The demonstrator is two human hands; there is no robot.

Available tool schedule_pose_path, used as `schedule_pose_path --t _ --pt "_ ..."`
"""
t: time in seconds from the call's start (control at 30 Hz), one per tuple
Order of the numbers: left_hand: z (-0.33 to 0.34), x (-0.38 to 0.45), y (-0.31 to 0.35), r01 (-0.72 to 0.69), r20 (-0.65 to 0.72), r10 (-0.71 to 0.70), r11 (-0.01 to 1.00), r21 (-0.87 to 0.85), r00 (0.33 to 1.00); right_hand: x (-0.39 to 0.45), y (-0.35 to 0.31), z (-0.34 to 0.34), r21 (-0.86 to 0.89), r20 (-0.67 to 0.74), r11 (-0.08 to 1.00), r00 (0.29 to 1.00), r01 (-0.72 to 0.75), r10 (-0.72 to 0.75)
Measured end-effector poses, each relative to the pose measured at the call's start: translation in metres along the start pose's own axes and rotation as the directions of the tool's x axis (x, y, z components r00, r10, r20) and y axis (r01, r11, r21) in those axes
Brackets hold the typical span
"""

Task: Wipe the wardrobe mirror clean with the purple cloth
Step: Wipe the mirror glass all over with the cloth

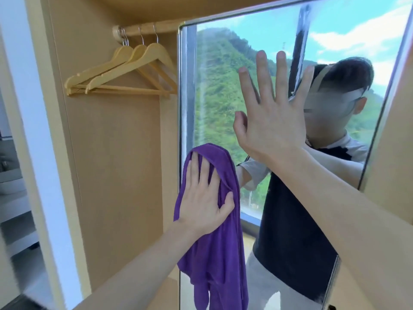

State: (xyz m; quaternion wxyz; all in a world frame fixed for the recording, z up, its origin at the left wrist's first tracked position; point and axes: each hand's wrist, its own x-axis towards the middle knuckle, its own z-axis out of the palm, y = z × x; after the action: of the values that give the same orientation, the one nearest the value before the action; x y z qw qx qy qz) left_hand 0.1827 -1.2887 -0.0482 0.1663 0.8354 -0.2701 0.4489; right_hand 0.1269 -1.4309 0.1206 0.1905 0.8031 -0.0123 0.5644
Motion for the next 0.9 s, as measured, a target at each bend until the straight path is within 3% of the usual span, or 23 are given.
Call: schedule_pose_path --t 0.13,0.23,0.3,0.43,0.57,0.9 --pt "0.004 -0.025 -0.003 0.001 0.084 -0.002 1.000 0.014 0.996 -0.002 0.000 -0.001 0.014 -0.001 1.000 1.000 0.006 -0.006" --pt "-0.001 -0.022 -0.018 -0.079 0.096 0.077 0.997 0.022 0.992 -0.002 0.000 -0.003 0.023 -0.010 1.000 1.000 0.013 -0.013" --pt "-0.012 -0.001 -0.026 -0.109 0.050 0.108 0.994 0.019 0.993 -0.002 0.000 -0.001 0.015 -0.009 1.000 1.000 0.016 -0.016" --pt "-0.048 0.060 -0.023 -0.040 -0.126 0.037 0.999 -0.018 0.991 -0.002 0.002 0.000 0.022 -0.039 0.999 0.999 0.024 -0.023" --pt "-0.051 0.065 -0.017 -0.048 -0.171 0.045 0.999 -0.010 0.984 -0.005 0.006 0.001 0.050 -0.060 0.999 0.998 0.011 -0.008" --pt "0.004 -0.047 -0.022 -0.062 0.099 0.061 0.998 0.013 0.993 -0.005 0.003 -0.001 0.021 -0.054 1.000 0.998 -0.014 0.015"
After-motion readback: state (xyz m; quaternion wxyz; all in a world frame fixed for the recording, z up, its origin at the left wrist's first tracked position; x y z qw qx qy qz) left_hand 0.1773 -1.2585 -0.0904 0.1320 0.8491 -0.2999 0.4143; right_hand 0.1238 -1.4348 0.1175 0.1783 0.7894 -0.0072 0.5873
